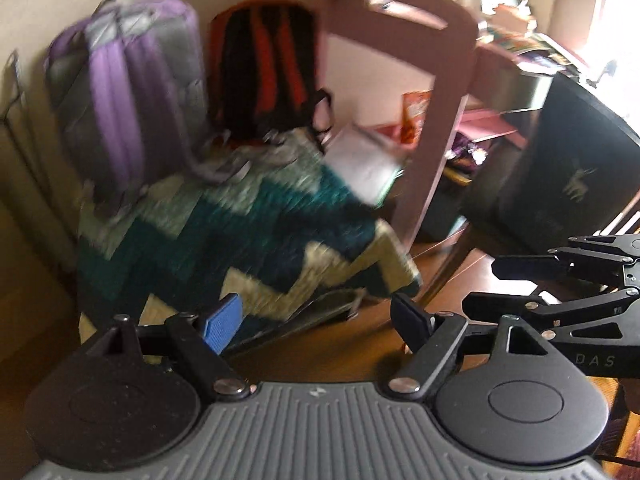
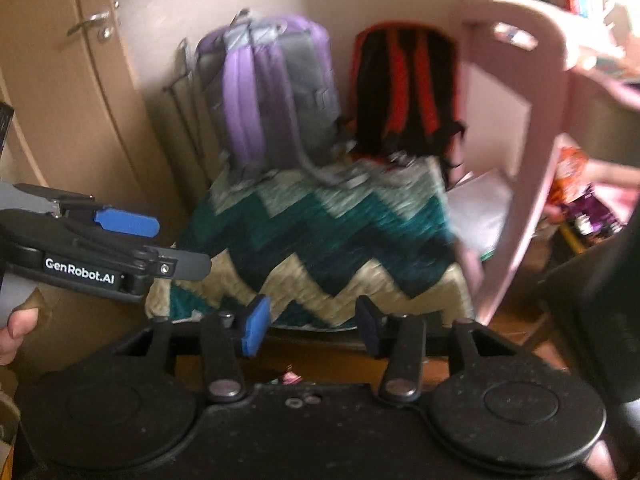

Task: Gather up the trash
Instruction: 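Swing both tools back toward the trash pile on the floor, then lower the left tool onto the orange foam net and close on it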

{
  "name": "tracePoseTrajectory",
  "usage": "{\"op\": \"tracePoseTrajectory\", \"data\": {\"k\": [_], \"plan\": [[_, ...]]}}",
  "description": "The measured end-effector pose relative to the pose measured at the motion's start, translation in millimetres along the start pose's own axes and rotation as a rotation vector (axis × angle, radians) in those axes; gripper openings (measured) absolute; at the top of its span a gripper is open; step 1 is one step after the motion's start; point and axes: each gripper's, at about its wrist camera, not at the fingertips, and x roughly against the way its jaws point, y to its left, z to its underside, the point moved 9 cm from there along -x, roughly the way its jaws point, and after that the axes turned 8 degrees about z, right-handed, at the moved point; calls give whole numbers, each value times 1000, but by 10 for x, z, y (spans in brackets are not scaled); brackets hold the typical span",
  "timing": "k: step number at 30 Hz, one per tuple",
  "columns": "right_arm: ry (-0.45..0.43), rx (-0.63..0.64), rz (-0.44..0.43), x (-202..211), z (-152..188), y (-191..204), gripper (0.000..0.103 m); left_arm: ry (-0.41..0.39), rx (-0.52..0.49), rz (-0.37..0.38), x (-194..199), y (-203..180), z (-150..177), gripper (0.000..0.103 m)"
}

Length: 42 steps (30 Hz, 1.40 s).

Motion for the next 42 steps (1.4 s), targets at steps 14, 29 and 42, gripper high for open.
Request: {"op": "tracePoseTrajectory", "data": {"k": [14,29,42], "plan": [[150,-73,-94,-1490,765,351,58,139,73,-48,-1048,1223,1000,99],[517,-24,-9,-3166,2006,302,59,489,29,-71,-2552,2182,2253,100],[788,79,0,-4101,3010,356,58,751,214,-10,-3491,2571,3654,100]]}}
